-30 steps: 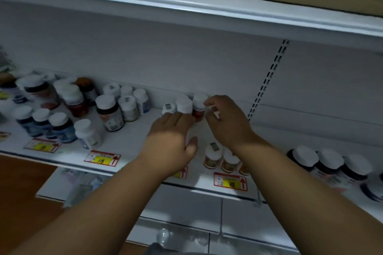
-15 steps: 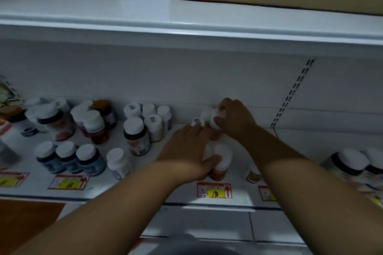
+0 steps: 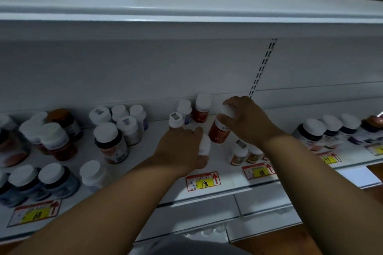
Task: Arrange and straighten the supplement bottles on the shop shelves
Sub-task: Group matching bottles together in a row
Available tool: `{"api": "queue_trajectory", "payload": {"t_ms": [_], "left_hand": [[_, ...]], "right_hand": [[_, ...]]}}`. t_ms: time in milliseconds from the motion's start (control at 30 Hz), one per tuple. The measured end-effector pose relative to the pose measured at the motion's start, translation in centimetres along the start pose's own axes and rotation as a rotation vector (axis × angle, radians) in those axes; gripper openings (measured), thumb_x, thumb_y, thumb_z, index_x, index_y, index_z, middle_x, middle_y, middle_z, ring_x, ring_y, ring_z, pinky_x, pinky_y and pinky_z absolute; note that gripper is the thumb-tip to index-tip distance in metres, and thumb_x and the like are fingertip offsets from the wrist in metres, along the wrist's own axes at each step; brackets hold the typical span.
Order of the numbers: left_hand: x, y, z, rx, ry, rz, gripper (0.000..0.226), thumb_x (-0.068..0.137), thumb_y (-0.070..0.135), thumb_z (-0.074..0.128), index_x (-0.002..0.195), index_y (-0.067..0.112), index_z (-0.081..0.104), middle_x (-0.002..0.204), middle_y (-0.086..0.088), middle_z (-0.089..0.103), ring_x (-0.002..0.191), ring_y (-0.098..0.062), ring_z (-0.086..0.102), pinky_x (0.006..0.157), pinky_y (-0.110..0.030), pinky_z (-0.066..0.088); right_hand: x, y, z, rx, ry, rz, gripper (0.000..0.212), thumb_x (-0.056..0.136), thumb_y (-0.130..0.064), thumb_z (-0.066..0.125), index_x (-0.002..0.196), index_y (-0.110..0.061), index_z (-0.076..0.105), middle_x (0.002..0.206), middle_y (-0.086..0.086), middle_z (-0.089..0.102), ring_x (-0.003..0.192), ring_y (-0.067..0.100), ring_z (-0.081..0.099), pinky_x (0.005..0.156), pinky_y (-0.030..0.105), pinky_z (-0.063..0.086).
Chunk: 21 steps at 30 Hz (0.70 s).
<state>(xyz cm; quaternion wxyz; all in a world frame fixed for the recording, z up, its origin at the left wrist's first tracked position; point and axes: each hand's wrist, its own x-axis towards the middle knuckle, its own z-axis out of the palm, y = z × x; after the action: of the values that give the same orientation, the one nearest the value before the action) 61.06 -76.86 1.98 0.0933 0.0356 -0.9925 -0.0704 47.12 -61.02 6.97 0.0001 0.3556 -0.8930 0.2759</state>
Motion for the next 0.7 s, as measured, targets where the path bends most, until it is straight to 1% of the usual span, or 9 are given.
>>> {"api": "queue_trajectory", "payload": {"t_ms": [67,133,200,300,400,467,533,633,700], "left_hand": [[-0.4,-0.6,-0.2,0.001,0.006,-0.018,0.062,0.076,0.067,0.055,0.119,0.023,0.041,0.105,-0.002,0.060,0.089,-0.025,0.058,0.069,-0.032,0.043],[-0.6,-0.6,-0.3,0.018,0.013,-0.013,0.060,0.077,0.067,0.055,0.116,0.023,0.042,0.103,-0.002,0.060,0.088,-0.025,0.058,0.070,-0.033,0.045],[-0.6,-0.3,-0.2,0.063,0.030,0.015,0.058,0.079,0.067,0.054,0.113,0.022,0.043,0.101,-0.002,0.060,0.085,-0.024,0.057,0.066,-0.031,0.041],[-0.5,0.0,-0.1,0.113,0.050,0.037,0.058,0.079,0.068,0.052,0.112,0.020,0.044,0.098,-0.001,0.061,0.081,-0.022,0.058,0.063,-0.029,0.034],[-0.7,-0.4,-0.2,0.104,0.060,0.028,0.060,0.078,0.070,0.053,0.109,0.020,0.045,0.095,-0.001,0.061,0.079,-0.022,0.057,0.062,-0.029,0.033],[-0.7,-0.4,-0.2,0.103,0.062,0.037,0.060,0.077,0.071,0.053,0.108,0.020,0.046,0.094,-0.001,0.062,0.077,-0.021,0.058,0.062,-0.028,0.034],[-0.6,-0.1,-0.2,0.117,0.057,0.040,0.060,0.077,0.072,0.053,0.106,0.020,0.047,0.092,-0.001,0.063,0.076,-0.020,0.057,0.061,-0.028,0.033],[-0.3,0.0,-0.2,0.140,0.053,0.022,0.061,0.076,0.072,0.052,0.105,0.020,0.048,0.092,-0.002,0.064,0.076,-0.021,0.057,0.062,-0.028,0.031],[-0.3,0.0,-0.3,0.130,0.051,-0.012,0.062,0.074,0.073,0.054,0.106,0.020,0.047,0.094,-0.001,0.063,0.077,-0.021,0.057,0.062,-0.028,0.031]], "right_hand": [[-0.5,-0.5,0.2,-0.027,-0.095,-0.039,0.042,0.081,-0.047,0.067,0.116,-0.030,0.053,0.105,-0.005,0.047,0.091,0.012,0.049,0.070,0.022,0.035],[-0.9,-1.3,0.7,-0.072,-0.159,-0.074,0.042,0.077,-0.045,0.071,0.111,-0.029,0.054,0.104,-0.004,0.053,0.090,0.012,0.050,0.066,0.022,0.034],[-1.2,-1.9,1.4,-0.137,-0.217,-0.091,0.044,0.075,-0.042,0.074,0.111,-0.025,0.055,0.108,-0.002,0.059,0.087,0.009,0.047,0.064,0.020,0.031],[-1.6,-2.3,2.0,-0.251,-0.306,-0.097,0.046,0.075,-0.040,0.074,0.113,-0.022,0.055,0.107,0.000,0.059,0.084,0.010,0.045,0.064,0.022,0.031],[-1.5,-2.4,1.9,-0.275,-0.349,-0.114,0.039,0.076,-0.039,0.073,0.107,-0.023,0.055,0.100,-0.002,0.058,0.080,0.011,0.046,0.057,0.017,0.028],[-1.3,-2.5,1.9,-0.298,-0.380,-0.121,0.038,0.077,-0.041,0.072,0.106,-0.023,0.054,0.097,-0.003,0.057,0.081,0.011,0.047,0.057,0.018,0.028],[-1.1,-2.3,1.9,-0.341,-0.398,-0.128,0.040,0.077,-0.044,0.071,0.106,-0.022,0.054,0.096,-0.004,0.054,0.082,0.012,0.046,0.058,0.021,0.029],[-0.7,-1.8,1.8,-0.362,-0.427,-0.133,0.047,0.074,-0.048,0.072,0.109,-0.022,0.055,0.094,-0.007,0.050,0.083,0.011,0.045,0.057,0.020,0.027],[-0.3,-1.5,1.5,-0.348,-0.450,-0.147,0.051,0.073,-0.049,0.073,0.112,-0.021,0.057,0.098,-0.006,0.054,0.085,0.012,0.047,0.059,0.020,0.031]]}}
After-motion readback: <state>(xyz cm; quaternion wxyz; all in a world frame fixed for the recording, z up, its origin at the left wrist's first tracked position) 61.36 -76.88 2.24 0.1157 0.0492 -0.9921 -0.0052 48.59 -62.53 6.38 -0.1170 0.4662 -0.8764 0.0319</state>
